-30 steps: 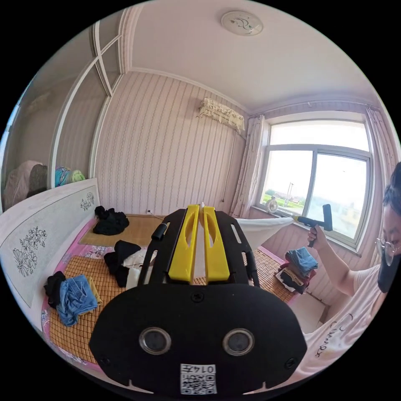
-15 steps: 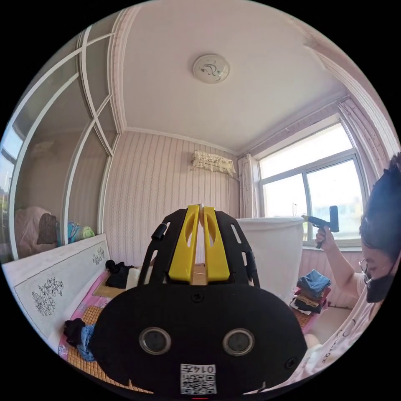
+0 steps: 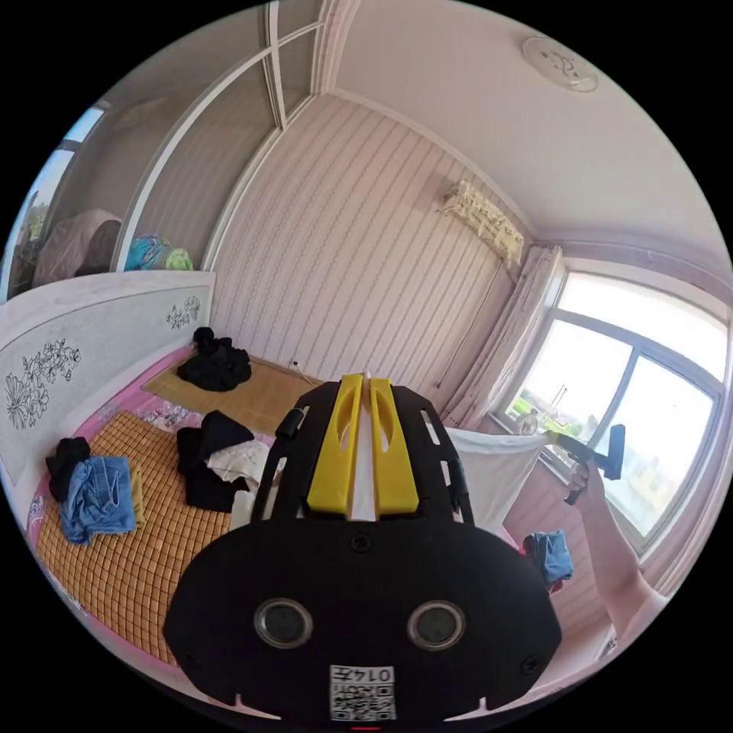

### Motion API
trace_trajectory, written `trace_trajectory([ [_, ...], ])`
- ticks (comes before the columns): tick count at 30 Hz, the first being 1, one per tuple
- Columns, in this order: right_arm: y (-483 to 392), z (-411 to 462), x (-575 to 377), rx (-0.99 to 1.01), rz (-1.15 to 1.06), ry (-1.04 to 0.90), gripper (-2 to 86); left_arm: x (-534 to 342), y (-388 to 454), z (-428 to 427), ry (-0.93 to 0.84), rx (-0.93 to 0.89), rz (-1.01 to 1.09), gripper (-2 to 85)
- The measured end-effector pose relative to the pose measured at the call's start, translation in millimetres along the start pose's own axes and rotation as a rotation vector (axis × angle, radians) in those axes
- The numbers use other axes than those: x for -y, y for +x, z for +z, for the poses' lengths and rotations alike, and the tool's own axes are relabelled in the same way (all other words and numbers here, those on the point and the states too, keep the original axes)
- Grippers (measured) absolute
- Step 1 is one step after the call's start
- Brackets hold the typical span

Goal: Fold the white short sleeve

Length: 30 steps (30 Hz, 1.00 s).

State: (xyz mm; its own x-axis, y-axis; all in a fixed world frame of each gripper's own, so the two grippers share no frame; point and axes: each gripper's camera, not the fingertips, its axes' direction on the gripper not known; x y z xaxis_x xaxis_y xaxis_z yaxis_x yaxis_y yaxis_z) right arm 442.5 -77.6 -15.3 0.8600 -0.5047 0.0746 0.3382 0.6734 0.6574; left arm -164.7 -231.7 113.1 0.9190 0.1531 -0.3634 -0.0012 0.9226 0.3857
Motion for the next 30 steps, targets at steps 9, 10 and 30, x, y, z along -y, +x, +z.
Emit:
trace_trajectory([
  [9, 14.2, 1.3, -56.7, 0.048, -0.117, -0.019, 0.6, -106.4, 6.2, 1.1, -0.144, 0.084, 0.446, -0.6],
  [10, 25.7, 14.8, -81.8, 0.064, -0.089, -0.071, 0.5, -140.6, -3.2, 11.4, -0.221, 0.095, 0.47, -0.6],
  [30, 125.5, 212.5, -351.8, 0.064, 0.574, -0.79, 0.7, -493.4, -166.1, 134.9, -1.095, 0.163, 0.045, -0.6],
])
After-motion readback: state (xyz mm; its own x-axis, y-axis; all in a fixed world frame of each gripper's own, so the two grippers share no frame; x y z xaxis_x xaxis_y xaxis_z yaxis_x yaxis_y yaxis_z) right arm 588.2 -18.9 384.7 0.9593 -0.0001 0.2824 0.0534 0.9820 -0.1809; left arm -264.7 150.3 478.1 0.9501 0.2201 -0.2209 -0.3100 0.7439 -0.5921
